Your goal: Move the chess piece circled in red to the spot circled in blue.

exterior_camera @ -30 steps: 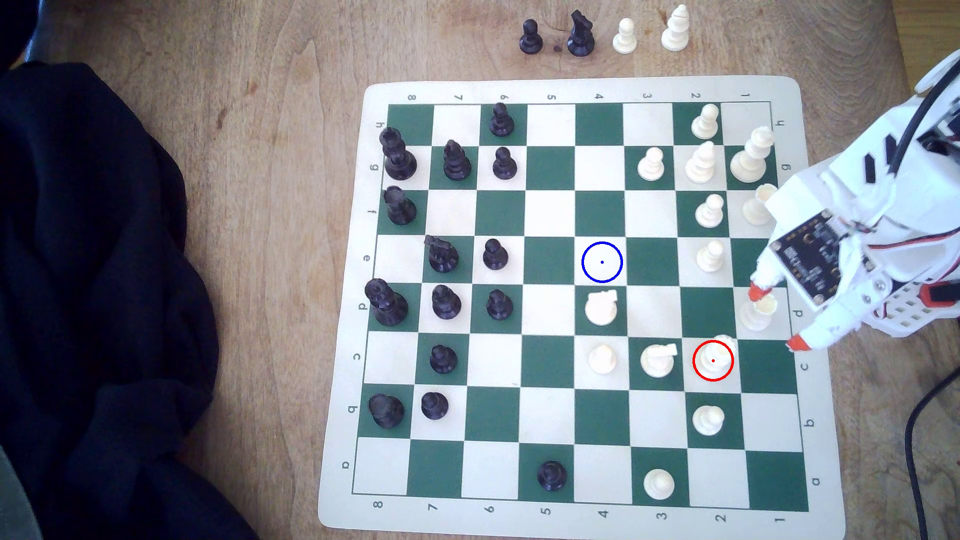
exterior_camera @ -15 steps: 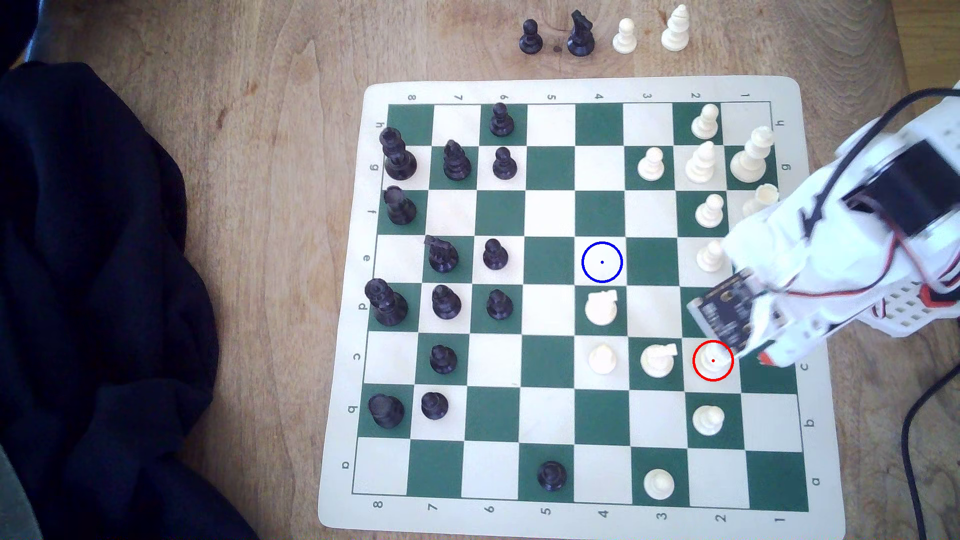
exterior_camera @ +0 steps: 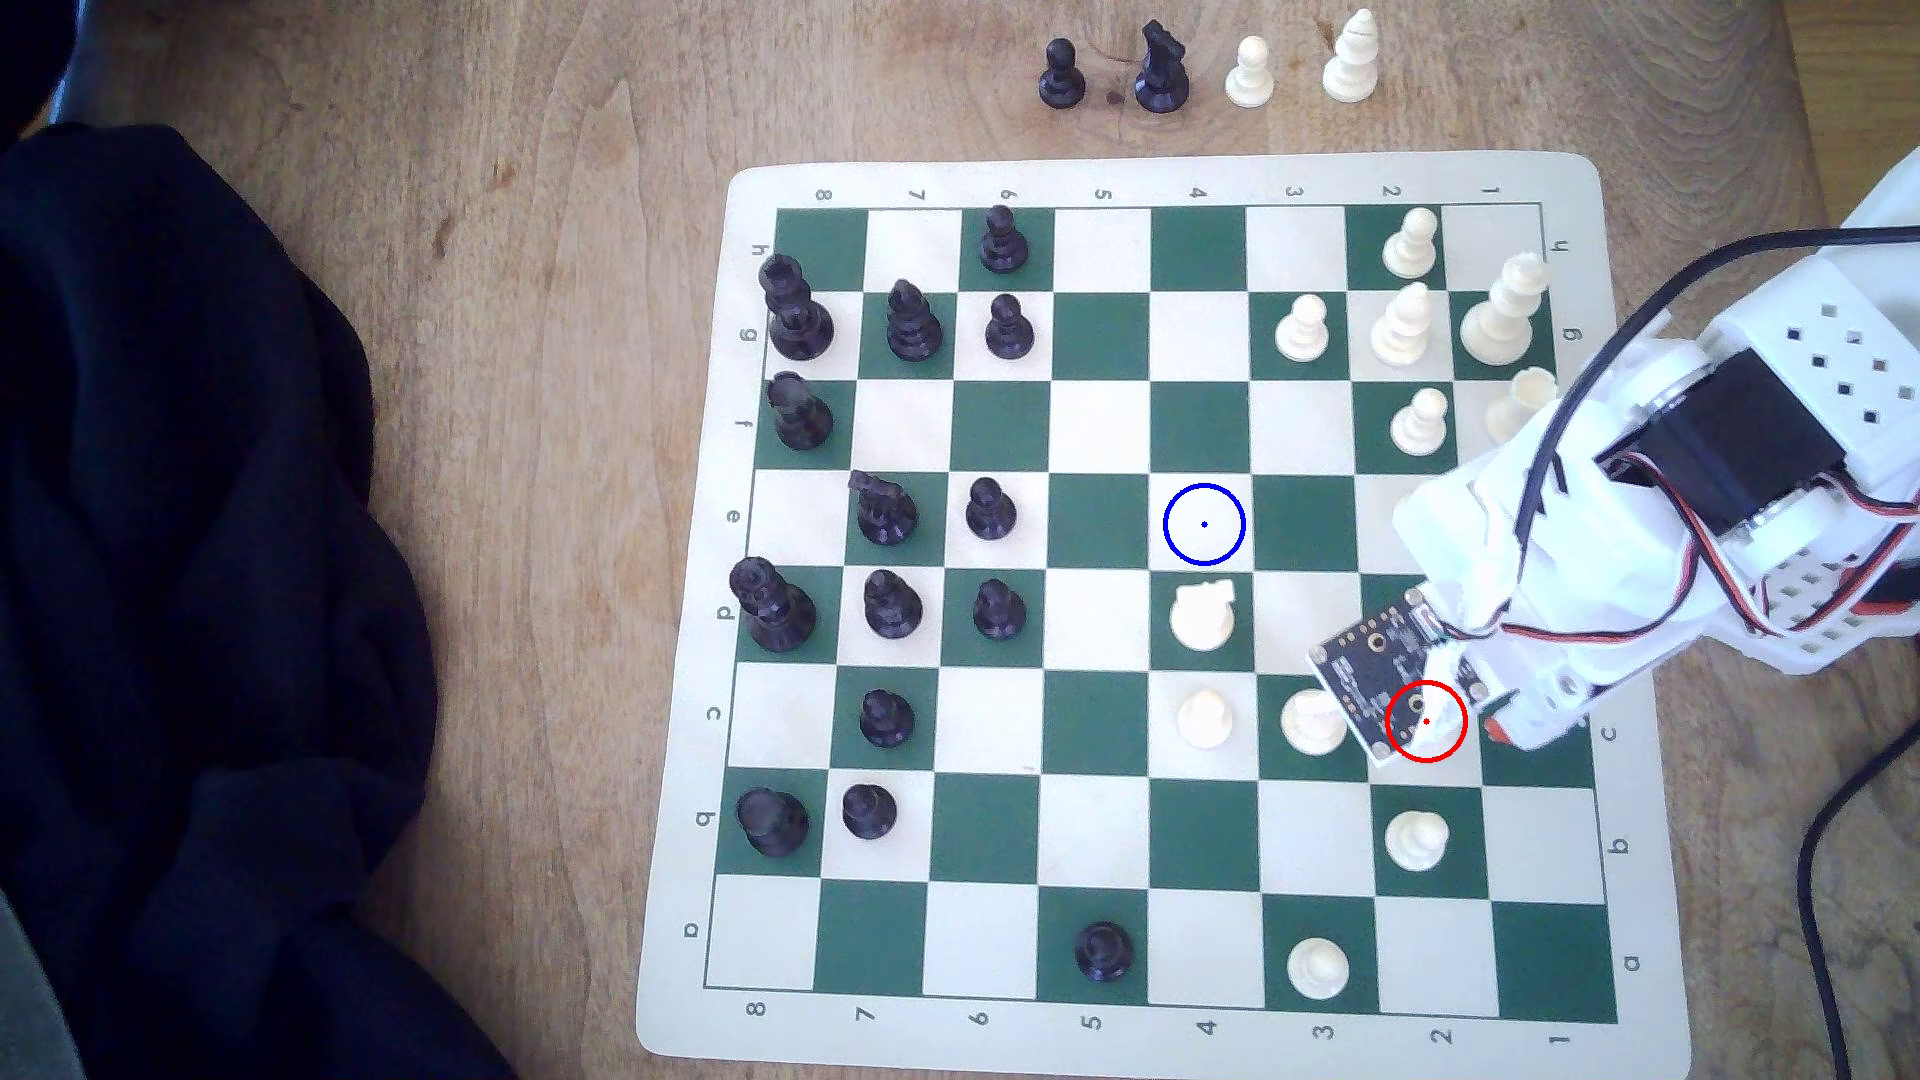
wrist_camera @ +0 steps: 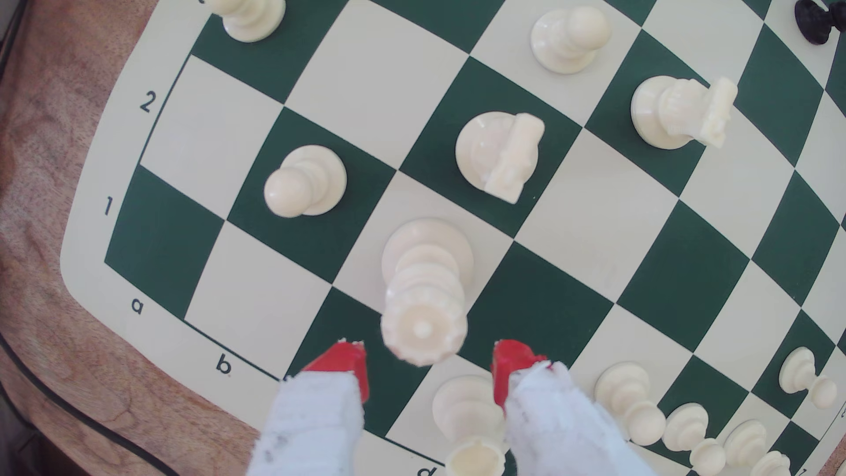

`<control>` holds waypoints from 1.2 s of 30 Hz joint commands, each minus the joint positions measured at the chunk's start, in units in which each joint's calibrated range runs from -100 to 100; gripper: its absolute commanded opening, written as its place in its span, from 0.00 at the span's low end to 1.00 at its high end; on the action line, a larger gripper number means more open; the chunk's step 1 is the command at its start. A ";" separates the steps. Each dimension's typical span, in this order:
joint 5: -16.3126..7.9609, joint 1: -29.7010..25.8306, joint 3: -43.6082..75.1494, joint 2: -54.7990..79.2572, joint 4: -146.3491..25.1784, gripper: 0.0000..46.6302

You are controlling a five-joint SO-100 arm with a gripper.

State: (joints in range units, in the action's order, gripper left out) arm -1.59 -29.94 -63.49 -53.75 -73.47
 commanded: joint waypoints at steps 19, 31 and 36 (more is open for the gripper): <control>-1.12 -2.32 2.75 2.56 4.75 0.16; -1.22 -3.50 10.27 1.12 0.49 0.07; -0.39 -0.60 21.24 -0.83 -7.21 0.06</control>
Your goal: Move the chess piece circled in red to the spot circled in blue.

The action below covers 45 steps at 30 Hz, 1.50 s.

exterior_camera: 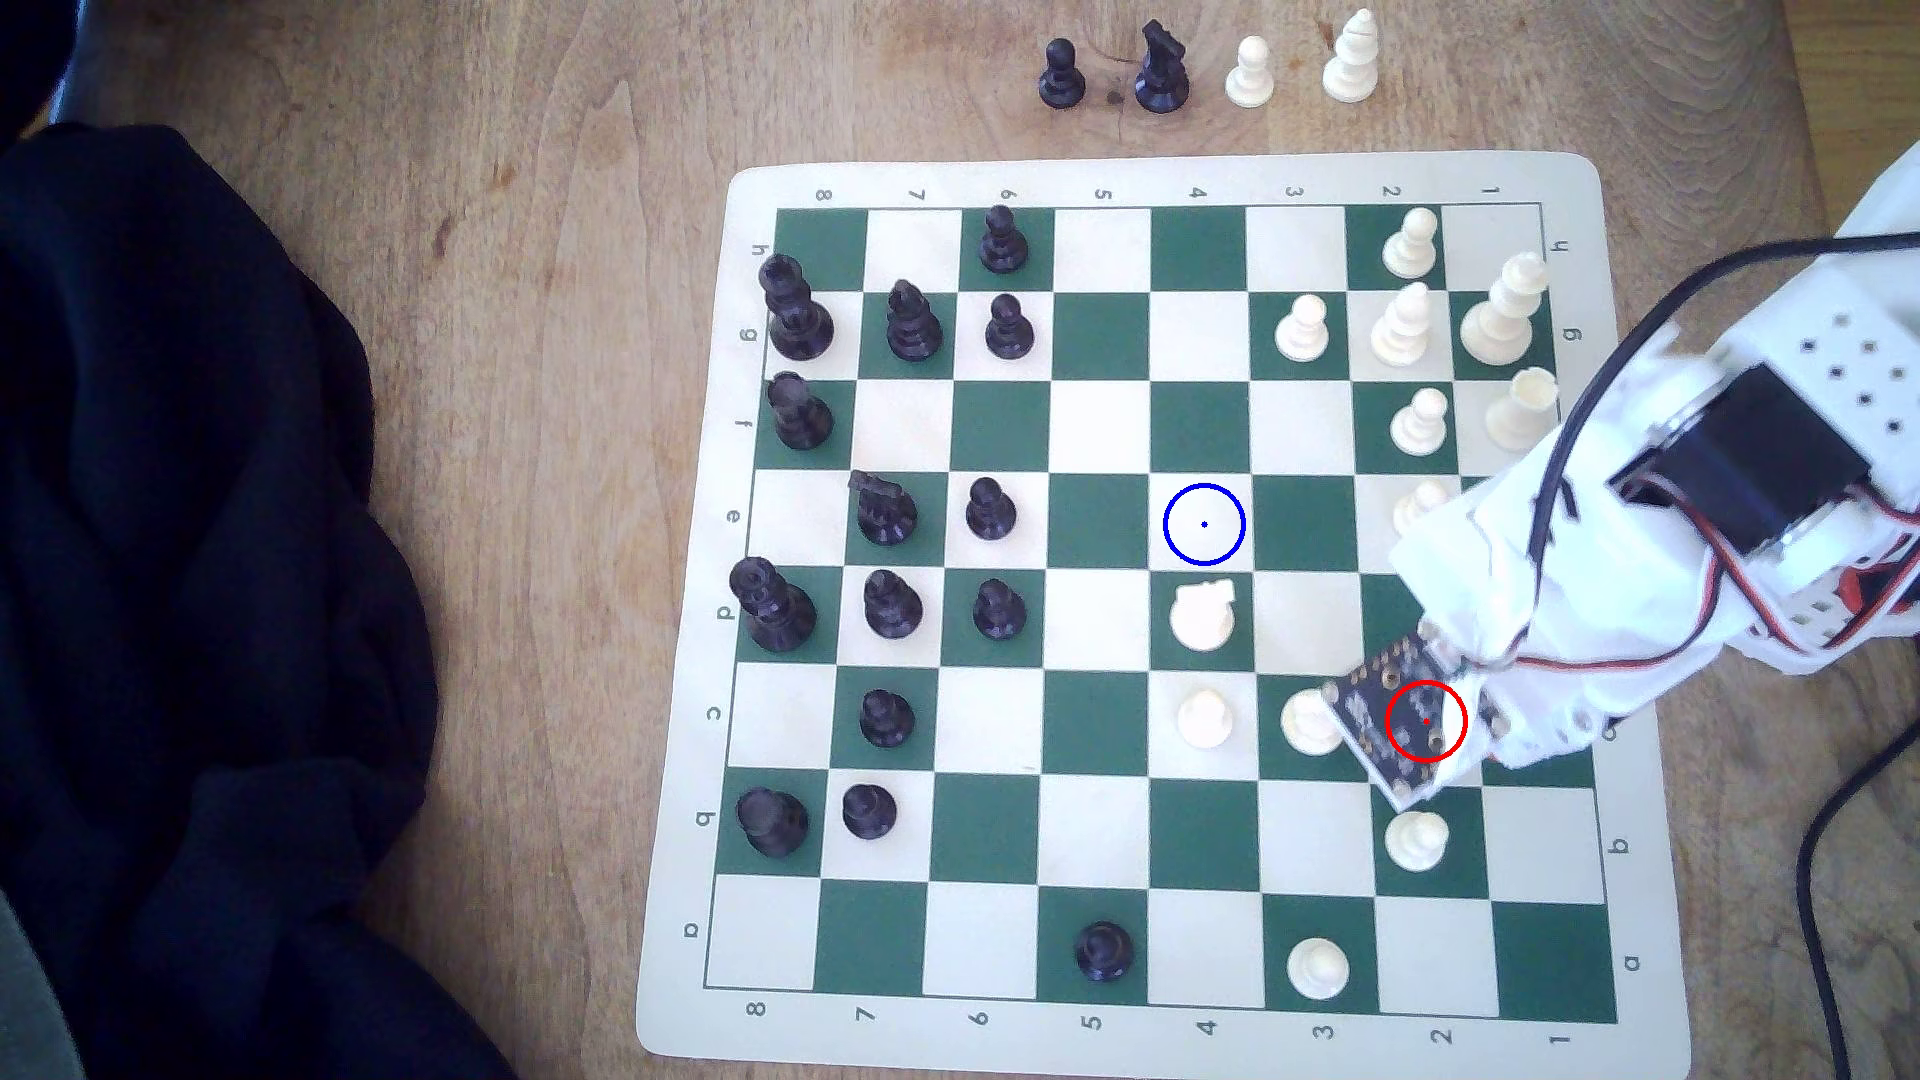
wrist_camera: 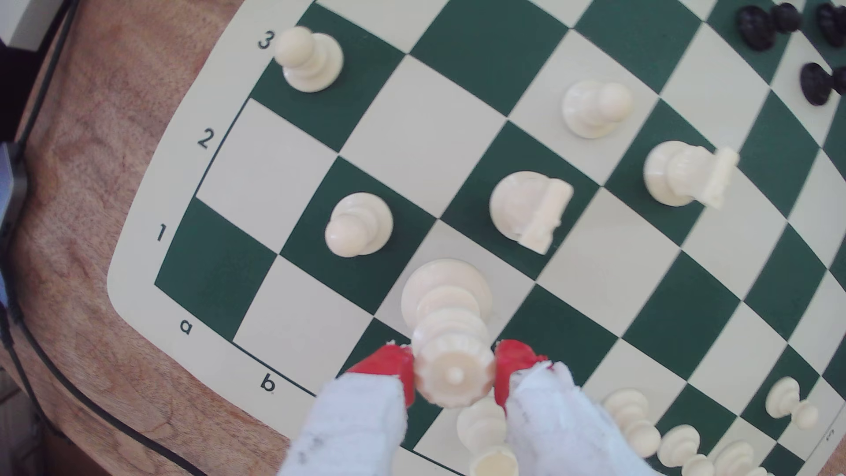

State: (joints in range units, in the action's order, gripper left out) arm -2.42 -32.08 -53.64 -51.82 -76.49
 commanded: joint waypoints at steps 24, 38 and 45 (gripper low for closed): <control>6.25 22.89 17.19 11.33 4.59 0.06; 7.77 27.35 17.55 20.50 10.07 0.06; 7.91 27.82 17.01 22.54 11.71 0.06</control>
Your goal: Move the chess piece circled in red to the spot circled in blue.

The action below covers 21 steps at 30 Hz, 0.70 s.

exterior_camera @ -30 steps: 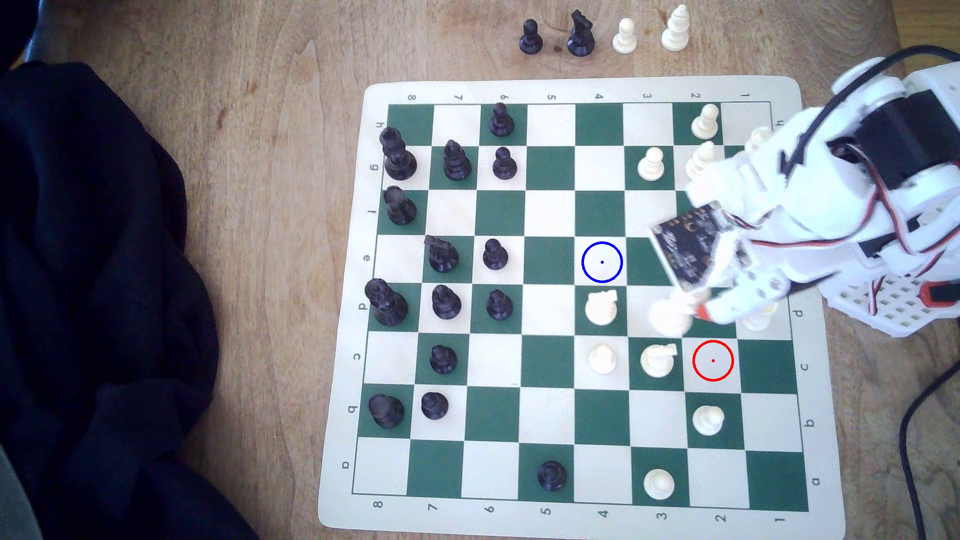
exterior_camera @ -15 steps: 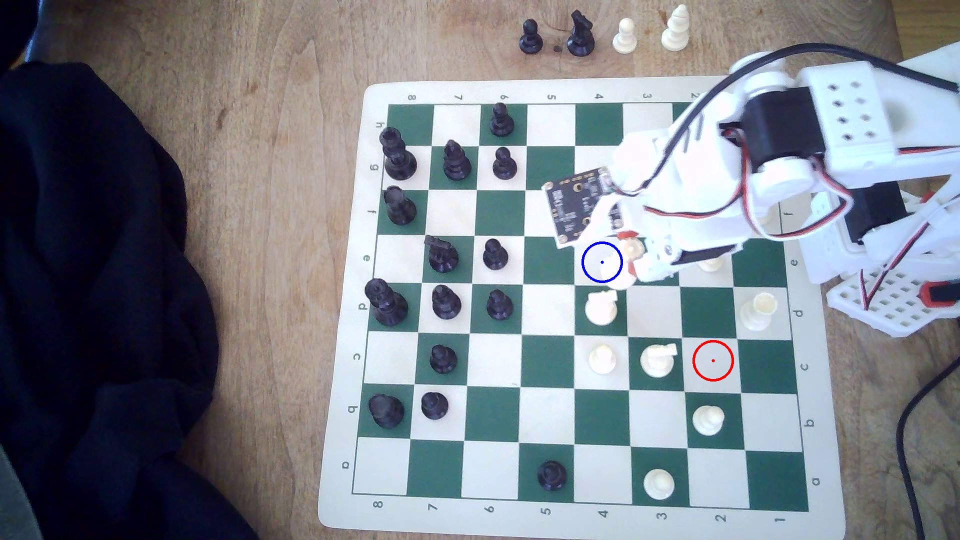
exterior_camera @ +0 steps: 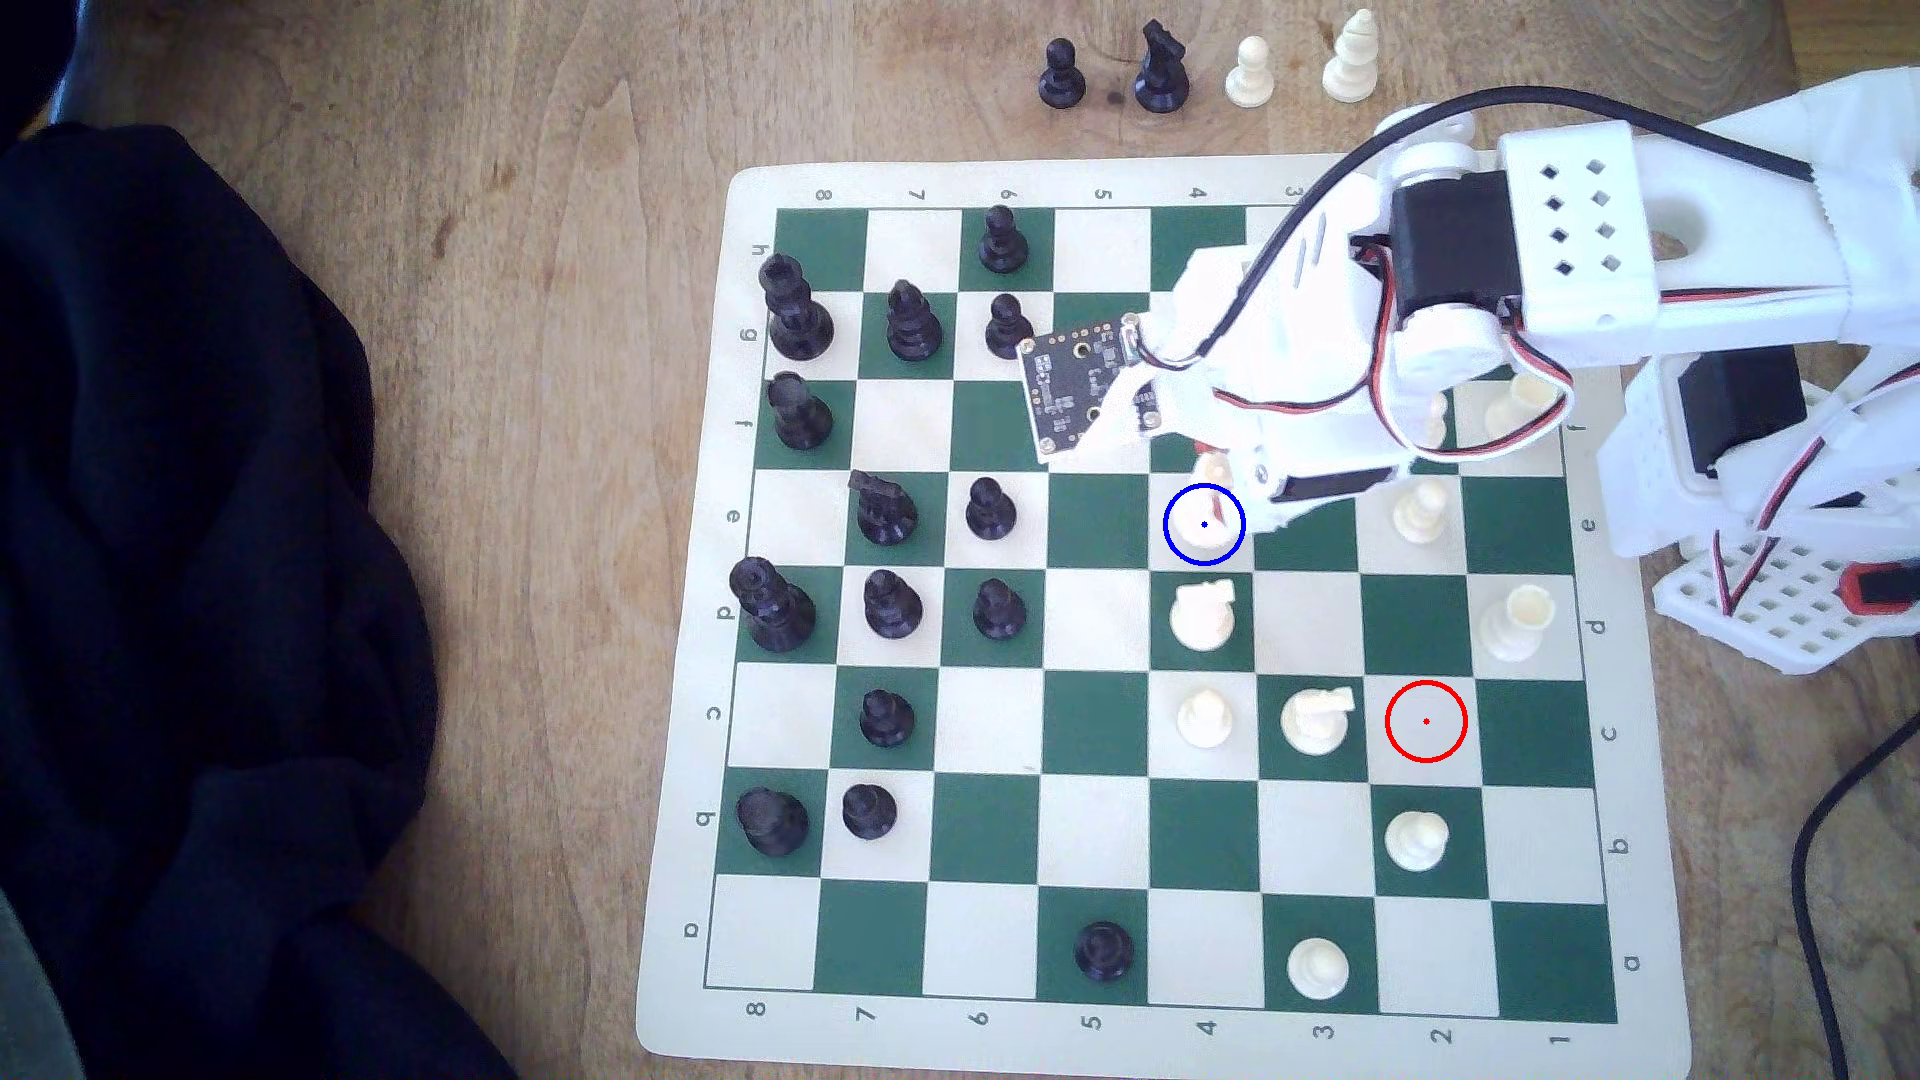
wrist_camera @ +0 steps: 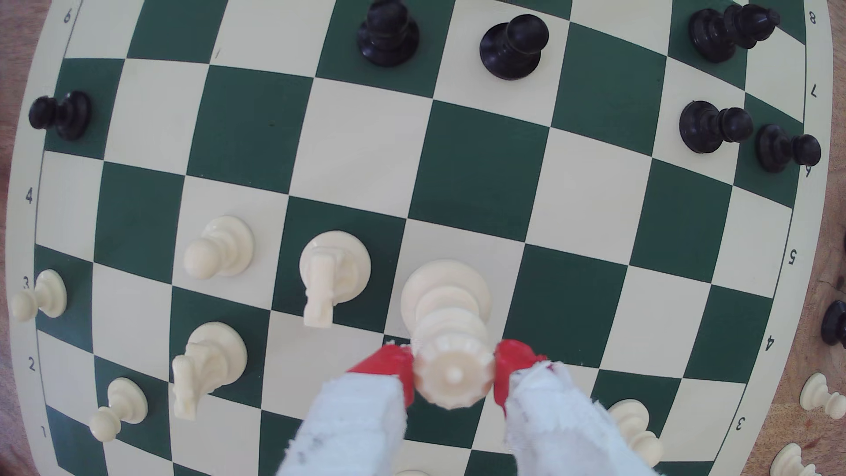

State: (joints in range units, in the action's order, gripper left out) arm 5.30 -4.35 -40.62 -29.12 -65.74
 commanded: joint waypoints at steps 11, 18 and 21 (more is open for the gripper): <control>0.59 1.03 3.00 3.05 3.25 0.06; 0.63 0.64 2.64 4.67 3.98 0.06; 0.59 0.40 2.64 5.09 3.98 0.06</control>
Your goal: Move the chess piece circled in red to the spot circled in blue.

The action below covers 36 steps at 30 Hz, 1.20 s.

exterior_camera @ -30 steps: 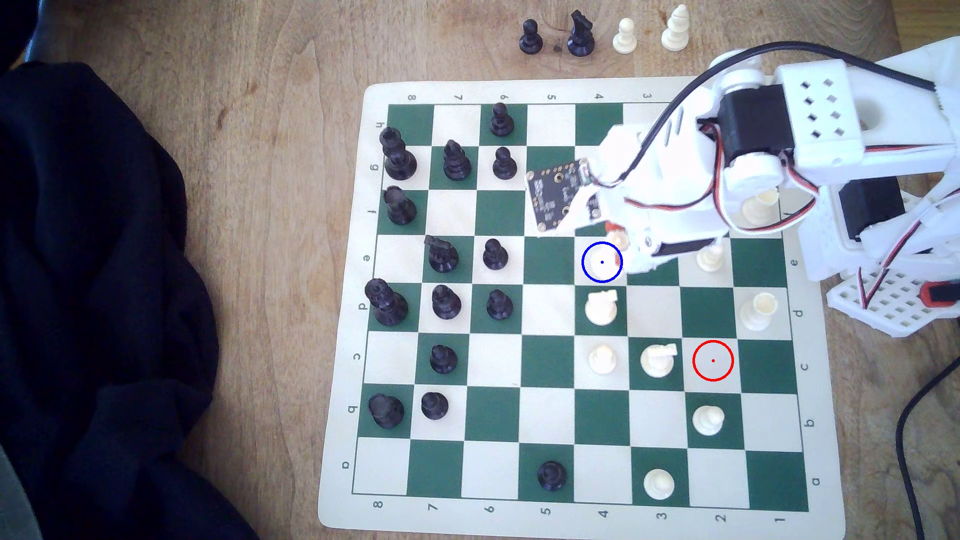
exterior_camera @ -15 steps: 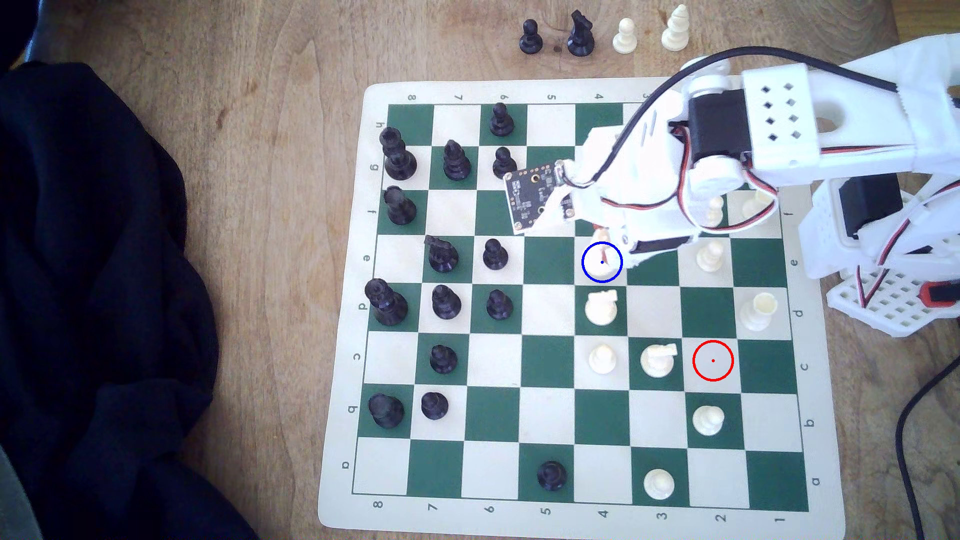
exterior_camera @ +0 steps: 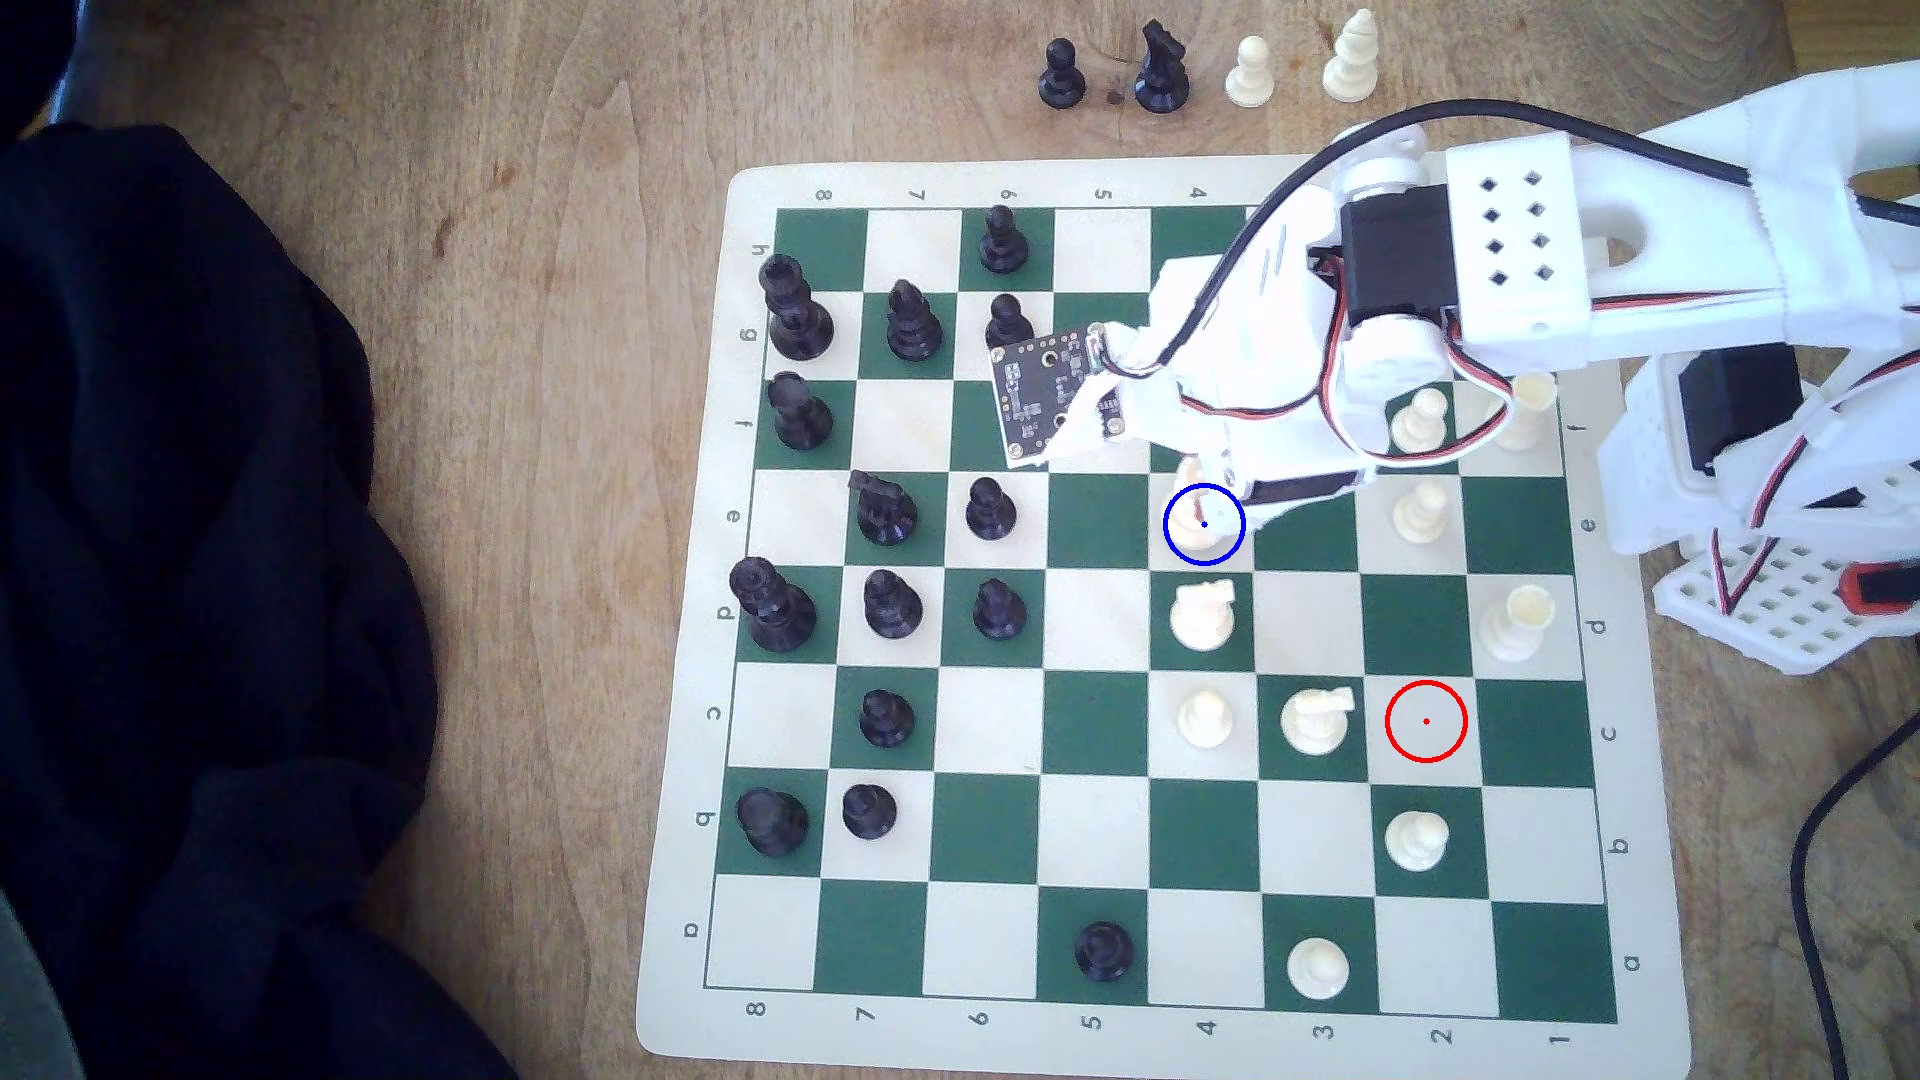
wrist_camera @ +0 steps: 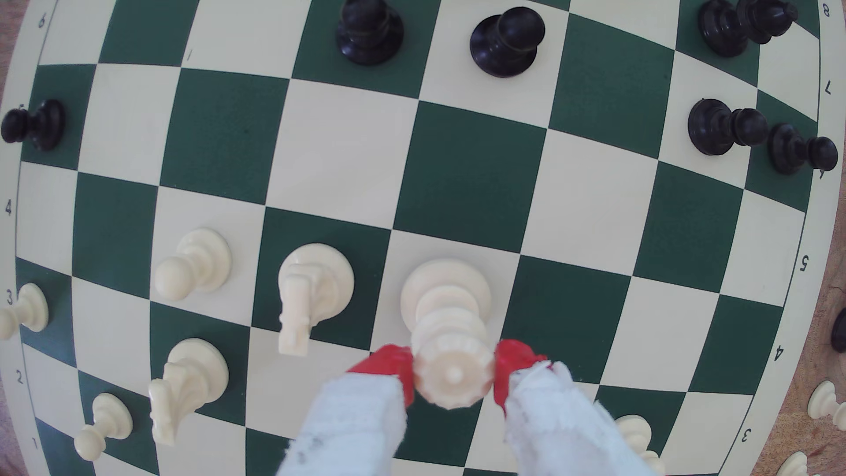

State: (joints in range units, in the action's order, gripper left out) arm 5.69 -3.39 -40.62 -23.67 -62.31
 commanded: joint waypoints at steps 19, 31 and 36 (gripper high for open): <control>0.44 -0.01 -1.72 -0.35 2.69 0.07; 0.59 0.07 -2.17 0.07 2.61 0.13; 0.54 0.07 -2.89 -1.20 2.77 0.28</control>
State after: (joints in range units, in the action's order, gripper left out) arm 6.03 -3.76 -43.52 -23.17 -59.76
